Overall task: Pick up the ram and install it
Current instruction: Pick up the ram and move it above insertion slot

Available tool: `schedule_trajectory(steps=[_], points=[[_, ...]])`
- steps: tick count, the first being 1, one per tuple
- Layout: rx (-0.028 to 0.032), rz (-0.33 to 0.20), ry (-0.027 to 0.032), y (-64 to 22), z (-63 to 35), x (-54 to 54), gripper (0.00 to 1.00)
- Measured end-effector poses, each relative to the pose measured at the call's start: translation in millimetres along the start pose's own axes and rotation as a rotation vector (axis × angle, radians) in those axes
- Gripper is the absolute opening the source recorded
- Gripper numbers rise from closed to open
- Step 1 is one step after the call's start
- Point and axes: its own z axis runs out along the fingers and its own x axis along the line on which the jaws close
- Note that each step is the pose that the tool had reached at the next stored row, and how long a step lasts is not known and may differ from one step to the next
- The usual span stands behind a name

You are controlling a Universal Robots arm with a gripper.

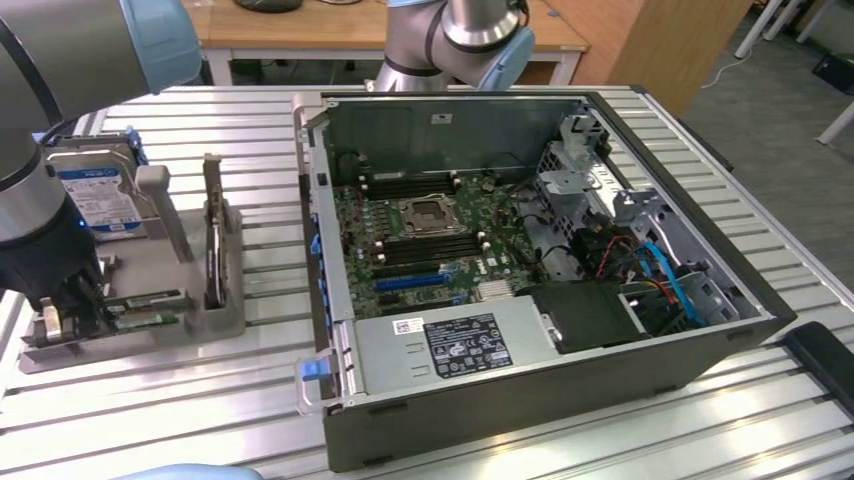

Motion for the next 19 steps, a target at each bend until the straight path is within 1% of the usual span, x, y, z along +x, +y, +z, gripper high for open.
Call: schedule_trajectory(steps=[8,19], points=[[0.0,0.0,-0.0001,0.2,-10.3,-0.3,0.14],[0.0,0.0,-0.0001,0.6,-27.3,-0.8,0.14]])
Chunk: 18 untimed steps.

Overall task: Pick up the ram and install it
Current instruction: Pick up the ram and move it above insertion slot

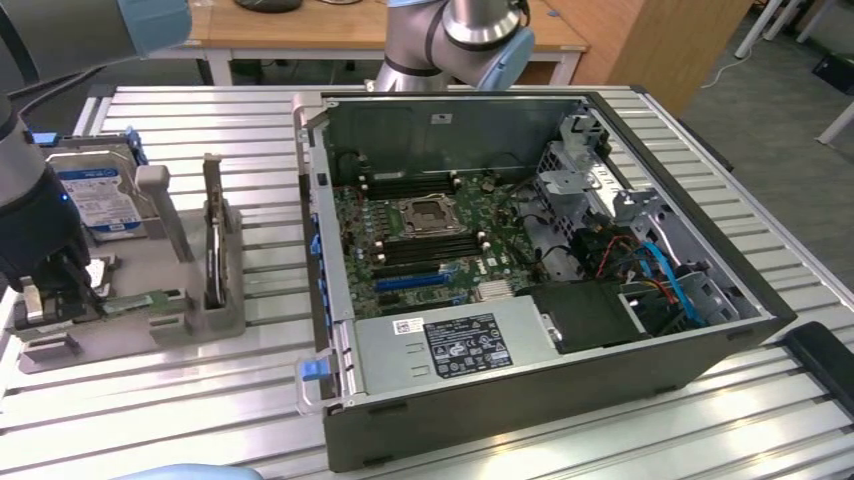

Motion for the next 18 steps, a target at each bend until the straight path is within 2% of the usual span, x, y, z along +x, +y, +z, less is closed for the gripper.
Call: schedule_trajectory(steps=[10,18], points=[[-0.0001,0.0,0.0001,0.1,-6.6,-0.2,0.13],[0.0,0.0,0.0,0.5,-21.9,-0.6,0.13]])
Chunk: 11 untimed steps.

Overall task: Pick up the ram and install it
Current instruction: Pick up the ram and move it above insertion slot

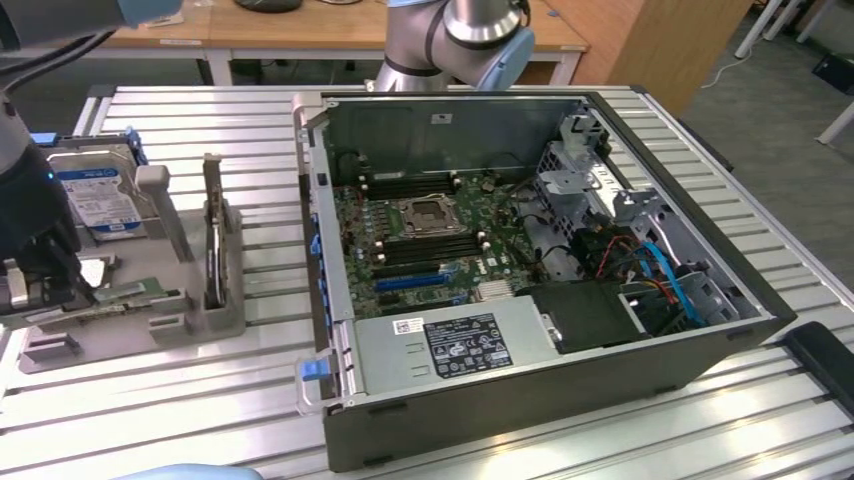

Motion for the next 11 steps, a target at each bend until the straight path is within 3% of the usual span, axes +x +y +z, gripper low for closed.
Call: schedule_trajectory(steps=[11], points=[[0.0,0.0,0.0,0.7,-34.4,-1.0,0.13]])
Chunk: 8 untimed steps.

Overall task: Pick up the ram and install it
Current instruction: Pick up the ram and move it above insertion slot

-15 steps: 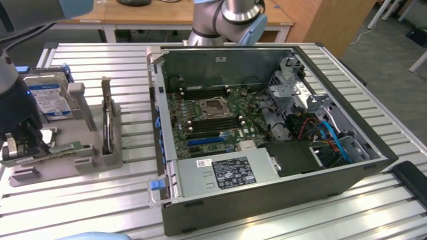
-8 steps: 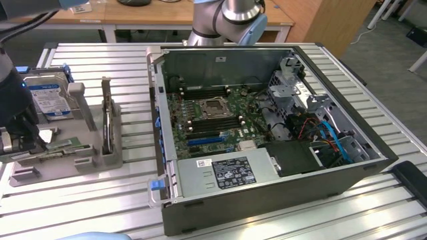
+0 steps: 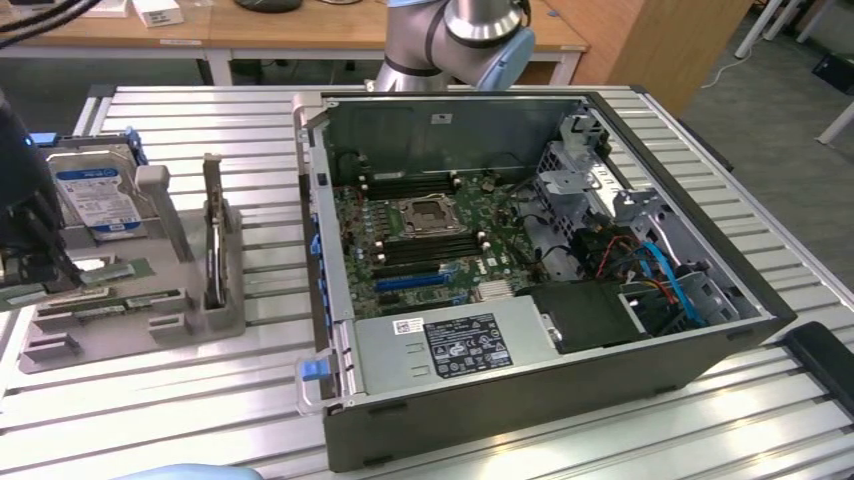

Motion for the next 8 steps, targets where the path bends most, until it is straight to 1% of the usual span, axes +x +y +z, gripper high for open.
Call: schedule_trajectory(steps=[8], points=[[0.0,0.0,0.0,0.6,-27.7,-0.8,0.13]])
